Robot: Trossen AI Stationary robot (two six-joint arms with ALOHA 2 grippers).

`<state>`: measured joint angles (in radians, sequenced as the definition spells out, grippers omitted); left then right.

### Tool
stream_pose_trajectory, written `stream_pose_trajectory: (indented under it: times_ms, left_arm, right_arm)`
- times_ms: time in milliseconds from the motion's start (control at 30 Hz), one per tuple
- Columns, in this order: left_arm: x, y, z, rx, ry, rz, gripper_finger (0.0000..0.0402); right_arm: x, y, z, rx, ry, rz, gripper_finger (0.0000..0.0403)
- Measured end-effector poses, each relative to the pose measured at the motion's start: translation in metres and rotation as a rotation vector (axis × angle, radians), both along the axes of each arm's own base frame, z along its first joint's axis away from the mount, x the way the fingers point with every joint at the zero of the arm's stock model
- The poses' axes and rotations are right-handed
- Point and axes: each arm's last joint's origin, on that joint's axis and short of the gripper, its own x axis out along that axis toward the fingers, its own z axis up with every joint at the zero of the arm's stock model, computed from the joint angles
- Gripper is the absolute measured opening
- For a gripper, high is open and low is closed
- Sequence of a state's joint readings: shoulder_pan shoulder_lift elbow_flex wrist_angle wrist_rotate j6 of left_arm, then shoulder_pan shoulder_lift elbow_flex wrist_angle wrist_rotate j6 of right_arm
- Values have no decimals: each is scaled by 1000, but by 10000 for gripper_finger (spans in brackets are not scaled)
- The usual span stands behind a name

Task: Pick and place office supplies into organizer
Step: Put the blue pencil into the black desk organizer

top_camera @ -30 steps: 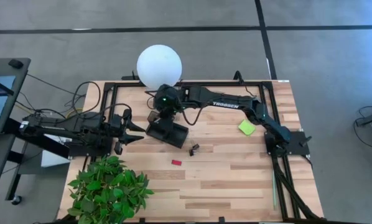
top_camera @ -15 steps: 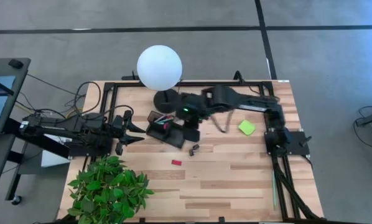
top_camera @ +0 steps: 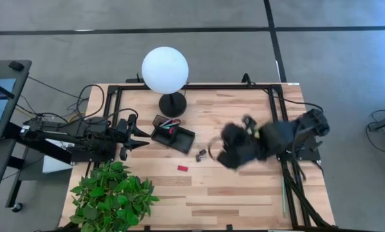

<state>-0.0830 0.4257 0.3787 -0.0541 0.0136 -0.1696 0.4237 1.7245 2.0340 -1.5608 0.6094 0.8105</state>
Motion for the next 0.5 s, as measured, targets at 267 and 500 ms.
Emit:
stream_pose_trajectory:
  times_ms: [267, 500]
  left_arm:
    - [1, 0, -7, -17, 26, 4, 132]
    - [1, 1, -7, -48, 31, 27, 132]
  right_arm:
    - [-53, 59, -90, 279, 222, -329, 108]
    - [-90, 106, -123, 587, 456, -616, 108]
